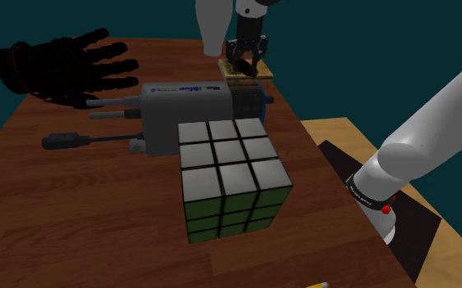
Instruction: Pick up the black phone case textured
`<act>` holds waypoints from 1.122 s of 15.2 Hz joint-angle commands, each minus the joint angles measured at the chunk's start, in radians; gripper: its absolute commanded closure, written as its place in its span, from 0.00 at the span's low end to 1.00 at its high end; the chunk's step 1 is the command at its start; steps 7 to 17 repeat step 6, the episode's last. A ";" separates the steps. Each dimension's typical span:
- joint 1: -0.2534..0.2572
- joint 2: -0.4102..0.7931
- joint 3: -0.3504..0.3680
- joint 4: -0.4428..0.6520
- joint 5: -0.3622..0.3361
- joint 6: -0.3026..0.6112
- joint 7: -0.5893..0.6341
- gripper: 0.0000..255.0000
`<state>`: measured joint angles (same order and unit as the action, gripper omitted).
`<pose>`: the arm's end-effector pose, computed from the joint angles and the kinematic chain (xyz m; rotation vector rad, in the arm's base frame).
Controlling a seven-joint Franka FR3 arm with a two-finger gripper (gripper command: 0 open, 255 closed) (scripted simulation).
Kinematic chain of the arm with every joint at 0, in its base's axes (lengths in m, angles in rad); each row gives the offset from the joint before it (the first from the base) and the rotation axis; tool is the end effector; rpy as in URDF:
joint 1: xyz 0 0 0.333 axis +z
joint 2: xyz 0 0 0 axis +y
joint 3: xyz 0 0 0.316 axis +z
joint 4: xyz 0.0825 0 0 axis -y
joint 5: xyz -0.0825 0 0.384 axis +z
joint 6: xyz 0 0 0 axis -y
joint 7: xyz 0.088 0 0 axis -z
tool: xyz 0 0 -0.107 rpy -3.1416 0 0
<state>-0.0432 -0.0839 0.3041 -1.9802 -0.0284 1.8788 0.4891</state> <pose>0.5143 0.1389 0.4996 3.0665 -0.3396 -0.0014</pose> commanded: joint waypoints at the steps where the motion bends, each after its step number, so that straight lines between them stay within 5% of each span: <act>1: -0.001 -0.004 -0.001 0.025 0.001 -0.029 -0.003 1.00; 17: -0.001 -0.008 -0.002 0.064 0.003 -0.071 -0.006 1.00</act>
